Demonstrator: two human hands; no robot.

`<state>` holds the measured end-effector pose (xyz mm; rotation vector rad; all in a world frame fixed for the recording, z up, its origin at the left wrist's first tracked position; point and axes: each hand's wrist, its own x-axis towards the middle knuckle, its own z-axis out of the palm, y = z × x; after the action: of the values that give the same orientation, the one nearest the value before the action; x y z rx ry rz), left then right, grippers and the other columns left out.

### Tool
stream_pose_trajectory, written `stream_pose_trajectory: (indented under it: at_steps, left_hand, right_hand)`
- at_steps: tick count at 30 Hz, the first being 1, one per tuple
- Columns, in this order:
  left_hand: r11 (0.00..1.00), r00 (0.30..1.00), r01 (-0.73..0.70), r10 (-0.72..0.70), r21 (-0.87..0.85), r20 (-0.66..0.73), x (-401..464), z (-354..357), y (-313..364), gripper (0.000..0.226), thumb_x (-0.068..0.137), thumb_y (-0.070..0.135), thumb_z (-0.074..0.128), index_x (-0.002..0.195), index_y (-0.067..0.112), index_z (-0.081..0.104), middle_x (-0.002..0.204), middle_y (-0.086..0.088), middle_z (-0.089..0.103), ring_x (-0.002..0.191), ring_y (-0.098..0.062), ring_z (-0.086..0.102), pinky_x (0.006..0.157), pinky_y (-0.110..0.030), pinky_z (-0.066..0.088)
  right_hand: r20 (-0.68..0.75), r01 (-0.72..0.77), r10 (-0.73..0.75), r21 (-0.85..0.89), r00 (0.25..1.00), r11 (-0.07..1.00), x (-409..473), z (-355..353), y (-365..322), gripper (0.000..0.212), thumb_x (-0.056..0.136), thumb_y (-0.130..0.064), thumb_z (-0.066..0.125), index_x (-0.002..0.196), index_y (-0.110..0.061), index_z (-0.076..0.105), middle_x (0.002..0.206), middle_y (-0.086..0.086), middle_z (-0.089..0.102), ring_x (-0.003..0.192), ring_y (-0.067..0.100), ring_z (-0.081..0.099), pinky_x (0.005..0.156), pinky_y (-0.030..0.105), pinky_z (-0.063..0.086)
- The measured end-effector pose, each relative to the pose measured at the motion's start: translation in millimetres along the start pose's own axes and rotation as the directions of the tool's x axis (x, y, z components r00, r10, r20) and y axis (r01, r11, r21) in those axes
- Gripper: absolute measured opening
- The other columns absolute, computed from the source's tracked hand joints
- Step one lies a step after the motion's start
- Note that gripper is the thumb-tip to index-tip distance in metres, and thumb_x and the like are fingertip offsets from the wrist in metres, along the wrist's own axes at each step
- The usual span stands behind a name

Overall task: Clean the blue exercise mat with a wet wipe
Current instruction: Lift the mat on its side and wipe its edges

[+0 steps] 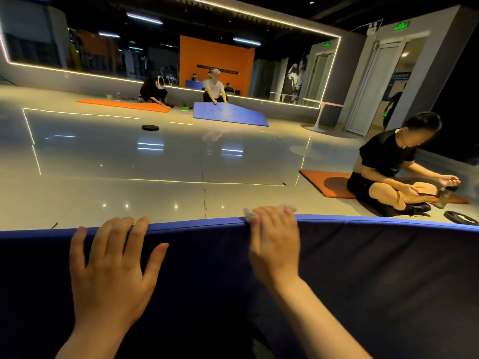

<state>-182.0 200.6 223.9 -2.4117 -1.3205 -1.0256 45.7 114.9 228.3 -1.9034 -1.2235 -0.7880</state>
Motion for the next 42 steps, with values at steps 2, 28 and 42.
stream_pose_trajectory:
  at_steps: [2,28,42]
  left_hand:
    - [1.0,1.0,-0.01,0.01,0.005,-0.019,-1.2,-0.8,-0.5,0.065,0.093,0.055,0.027,0.125,0.006,0.056,0.12,-0.019,0.057,0.116,-0.04,0.049,0.109,-0.058,0.019]
    - [0.996,0.997,-0.024,0.018,-0.084,-0.071,-6.4,-6.4,-9.7,0.056,0.098,0.046,0.028,0.123,0.011,0.064,0.121,-0.01,0.064,0.117,-0.033,0.057,0.108,-0.054,0.026]
    - [0.996,0.991,-0.028,0.016,-0.088,-0.133,-12.2,-4.4,-9.5,0.048,0.096,0.04,0.036,0.124,0.015,0.065,0.12,-0.007,0.064,0.117,-0.029,0.057,0.108,-0.052,0.027]
  right_hand:
    - [0.048,0.058,-0.062,0.072,0.997,0.996,-5.2,13.7,-44.7,0.038,0.102,-0.029,0.033,0.087,-0.016,0.064,0.091,-0.001,0.064,0.09,0.024,0.057,0.109,0.038,0.03]
    - [0.218,0.279,-0.321,0.204,0.922,0.938,-11.0,2.8,-89.8,0.033,0.101,-0.029,0.034,0.105,-0.015,0.063,0.108,-0.002,0.066,0.106,0.017,0.058,0.118,0.036,0.02]
    - [0.103,0.079,-0.08,0.018,0.991,0.997,-3.0,-32.2,47.5,0.041,0.103,-0.031,0.032,0.107,-0.015,0.069,0.111,-0.002,0.069,0.109,0.022,0.061,0.112,0.046,0.03]
